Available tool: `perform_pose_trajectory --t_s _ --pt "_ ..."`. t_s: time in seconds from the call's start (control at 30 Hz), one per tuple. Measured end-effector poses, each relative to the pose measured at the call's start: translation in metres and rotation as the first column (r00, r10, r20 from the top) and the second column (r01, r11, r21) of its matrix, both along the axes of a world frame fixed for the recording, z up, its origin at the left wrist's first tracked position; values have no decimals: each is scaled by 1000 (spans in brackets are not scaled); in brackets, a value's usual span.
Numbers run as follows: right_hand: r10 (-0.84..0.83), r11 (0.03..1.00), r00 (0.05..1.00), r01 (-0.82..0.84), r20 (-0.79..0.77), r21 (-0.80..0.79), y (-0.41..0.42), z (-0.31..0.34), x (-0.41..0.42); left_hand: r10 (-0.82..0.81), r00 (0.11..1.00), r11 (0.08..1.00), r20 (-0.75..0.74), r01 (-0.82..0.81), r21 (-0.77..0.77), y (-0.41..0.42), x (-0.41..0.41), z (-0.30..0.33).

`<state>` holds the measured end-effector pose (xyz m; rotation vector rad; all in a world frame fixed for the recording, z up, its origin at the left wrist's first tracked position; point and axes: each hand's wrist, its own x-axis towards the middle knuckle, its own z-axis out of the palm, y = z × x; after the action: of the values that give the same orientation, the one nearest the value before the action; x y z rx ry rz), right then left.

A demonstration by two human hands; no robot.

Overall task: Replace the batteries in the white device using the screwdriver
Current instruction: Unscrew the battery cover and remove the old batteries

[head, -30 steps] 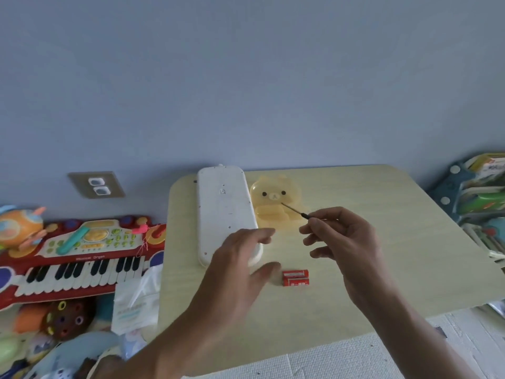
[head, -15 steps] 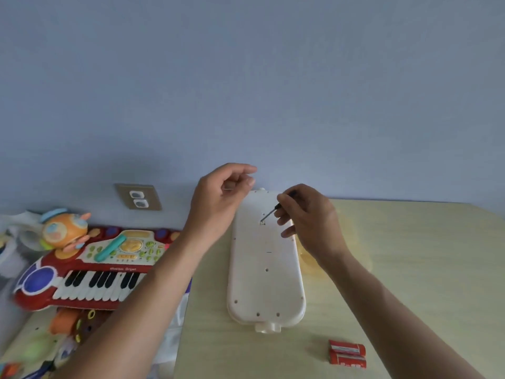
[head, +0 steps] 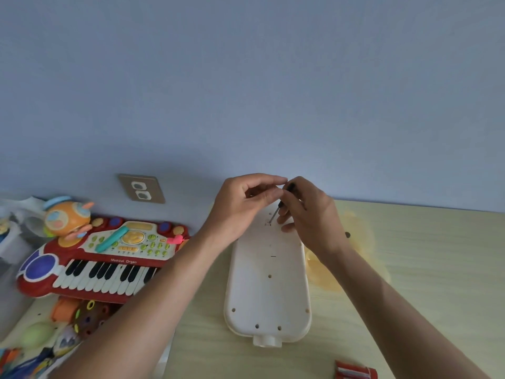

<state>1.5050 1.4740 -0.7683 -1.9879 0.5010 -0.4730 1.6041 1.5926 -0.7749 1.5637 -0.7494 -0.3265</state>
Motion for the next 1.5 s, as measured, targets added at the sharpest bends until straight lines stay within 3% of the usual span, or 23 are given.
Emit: perform_pose_trajectory --t_s 0.3,0.73,1.03,1.2,1.37,1.5 --pt "11 995 1000 -11 8 -98 2 -1 2 26 1000 999 0 -26 -35 2 -1 -2" --pt "15 972 1000 -15 1 235 -2 1 -1 55 997 998 59 -55 1 4 0 3" --pt "105 988 994 -104 -4 118 -1 0 0 3 998 1000 68 -4 12 4 4 9" --pt "70 982 997 -72 17 173 -2 -2 -1 28 999 1000 16 -28 -12 -4 -1 7" --pt "107 966 994 -111 28 233 -2 -2 -2 -77 995 997 65 76 23 5 0 3" --pt "112 970 994 -112 11 217 -3 -3 -4 -14 998 1000 58 15 -5 6 2 1"
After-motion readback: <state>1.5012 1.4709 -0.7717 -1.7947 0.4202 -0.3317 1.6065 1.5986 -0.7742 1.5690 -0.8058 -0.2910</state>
